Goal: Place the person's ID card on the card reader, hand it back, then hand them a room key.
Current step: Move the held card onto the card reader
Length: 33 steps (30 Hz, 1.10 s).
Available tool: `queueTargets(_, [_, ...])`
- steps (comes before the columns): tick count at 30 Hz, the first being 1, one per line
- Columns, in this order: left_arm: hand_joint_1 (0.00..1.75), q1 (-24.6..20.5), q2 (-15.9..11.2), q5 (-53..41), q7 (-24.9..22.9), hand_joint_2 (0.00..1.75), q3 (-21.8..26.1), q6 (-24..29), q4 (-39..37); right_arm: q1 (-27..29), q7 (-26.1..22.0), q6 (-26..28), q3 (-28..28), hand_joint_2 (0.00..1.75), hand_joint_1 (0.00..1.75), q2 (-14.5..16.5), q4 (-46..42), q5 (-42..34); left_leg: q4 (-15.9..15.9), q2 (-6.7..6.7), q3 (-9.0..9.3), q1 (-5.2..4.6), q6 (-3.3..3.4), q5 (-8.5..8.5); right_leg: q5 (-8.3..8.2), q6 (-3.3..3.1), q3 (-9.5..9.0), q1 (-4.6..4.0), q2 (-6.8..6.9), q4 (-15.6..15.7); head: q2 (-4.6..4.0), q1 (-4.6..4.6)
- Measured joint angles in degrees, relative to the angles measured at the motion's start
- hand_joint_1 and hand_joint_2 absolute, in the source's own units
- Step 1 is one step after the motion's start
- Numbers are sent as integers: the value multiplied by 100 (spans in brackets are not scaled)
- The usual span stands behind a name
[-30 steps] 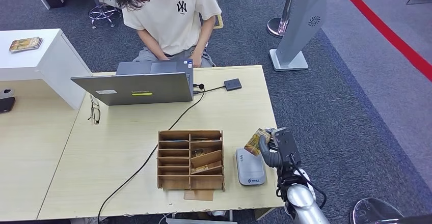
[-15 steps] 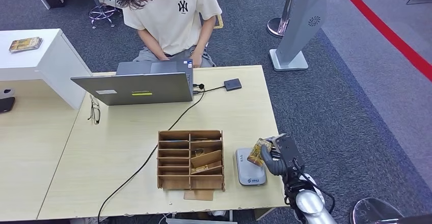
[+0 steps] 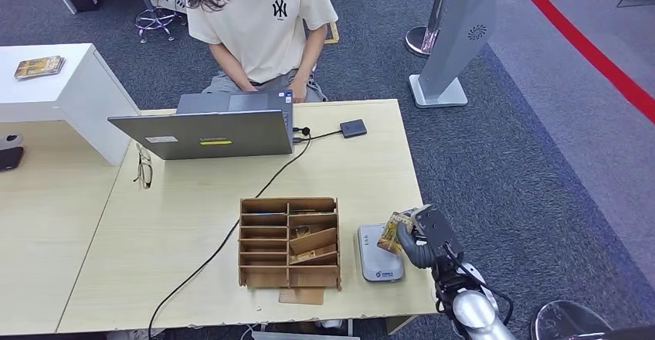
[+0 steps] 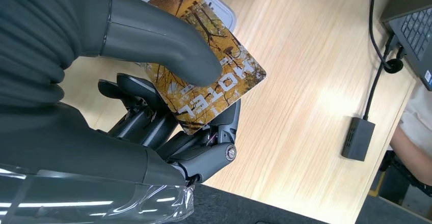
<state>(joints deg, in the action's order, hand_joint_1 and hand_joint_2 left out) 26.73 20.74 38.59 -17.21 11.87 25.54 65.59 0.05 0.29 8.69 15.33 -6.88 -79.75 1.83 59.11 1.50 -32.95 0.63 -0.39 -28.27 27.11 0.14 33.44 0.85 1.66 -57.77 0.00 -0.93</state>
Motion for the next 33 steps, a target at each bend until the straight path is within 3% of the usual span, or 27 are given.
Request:
queueTargets(18, [0,-29,0,46,-13,0,2,74,-11,62,132,1,303,175,175,-63,242,515,0,1,-4,0,2,-2,1,0,-1,0,-1,0,0,-1])
queueTargets(33, [0,-78,0,66,-21,0,4,73,-31,-6,-15,114,491,175,175,82,376,1040,0,1,-5,0,2,-2,1,1,-1,0,-1,-1,0,-1])
